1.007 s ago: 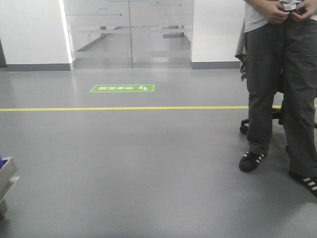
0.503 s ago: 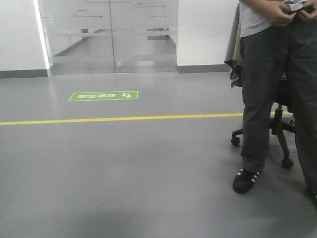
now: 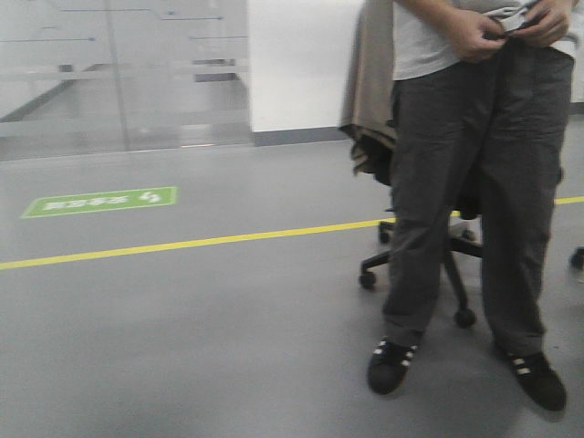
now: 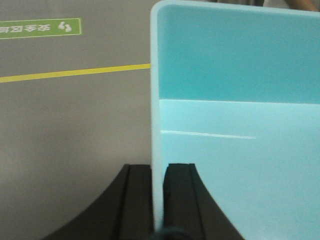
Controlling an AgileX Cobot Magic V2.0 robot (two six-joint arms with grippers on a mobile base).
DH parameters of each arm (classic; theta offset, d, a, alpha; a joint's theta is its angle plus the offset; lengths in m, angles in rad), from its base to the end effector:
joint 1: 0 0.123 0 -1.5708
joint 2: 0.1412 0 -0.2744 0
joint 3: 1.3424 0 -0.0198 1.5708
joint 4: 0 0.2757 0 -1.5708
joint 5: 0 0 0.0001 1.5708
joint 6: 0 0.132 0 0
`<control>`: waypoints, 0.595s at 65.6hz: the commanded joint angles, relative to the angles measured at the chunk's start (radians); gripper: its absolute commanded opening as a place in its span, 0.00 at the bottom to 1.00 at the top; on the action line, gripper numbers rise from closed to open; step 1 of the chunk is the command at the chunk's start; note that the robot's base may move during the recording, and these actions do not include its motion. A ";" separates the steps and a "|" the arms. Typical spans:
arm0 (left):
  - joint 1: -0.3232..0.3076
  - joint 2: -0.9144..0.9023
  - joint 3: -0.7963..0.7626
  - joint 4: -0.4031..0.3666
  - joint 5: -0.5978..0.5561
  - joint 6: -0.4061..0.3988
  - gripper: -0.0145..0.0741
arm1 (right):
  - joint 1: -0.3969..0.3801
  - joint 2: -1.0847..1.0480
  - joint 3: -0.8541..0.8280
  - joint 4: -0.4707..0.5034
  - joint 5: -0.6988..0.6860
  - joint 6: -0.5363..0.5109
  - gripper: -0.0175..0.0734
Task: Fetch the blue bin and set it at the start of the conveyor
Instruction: 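Hold the bin with both grippers while driving to the red conveyor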
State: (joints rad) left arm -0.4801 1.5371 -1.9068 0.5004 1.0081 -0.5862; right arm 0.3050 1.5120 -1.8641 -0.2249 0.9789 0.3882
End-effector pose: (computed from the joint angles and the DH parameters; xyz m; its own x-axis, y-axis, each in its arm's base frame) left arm 0.3569 -0.1254 0.4783 -0.4301 -0.0829 -0.8990 -0.0245 0.9965 -0.0801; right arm 0.3657 0.0895 0.4662 -0.5009 0.1084 -0.8587 -0.0137 0.9910 0.1331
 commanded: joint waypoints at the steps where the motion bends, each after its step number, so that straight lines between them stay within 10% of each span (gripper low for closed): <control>1: 0.004 -0.013 -0.010 0.070 -0.012 0.009 0.04 | -0.013 -0.019 -0.011 -0.070 -0.004 -0.008 0.02; 39: 0.006 -0.013 -0.010 0.070 -0.012 0.009 0.04 | -0.013 -0.019 -0.011 -0.068 0.000 -0.008 0.02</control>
State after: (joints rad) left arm -0.4801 1.5371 -1.9068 0.5004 1.0059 -0.5862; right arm 0.3050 1.5120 -1.8641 -0.2249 0.9809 0.3882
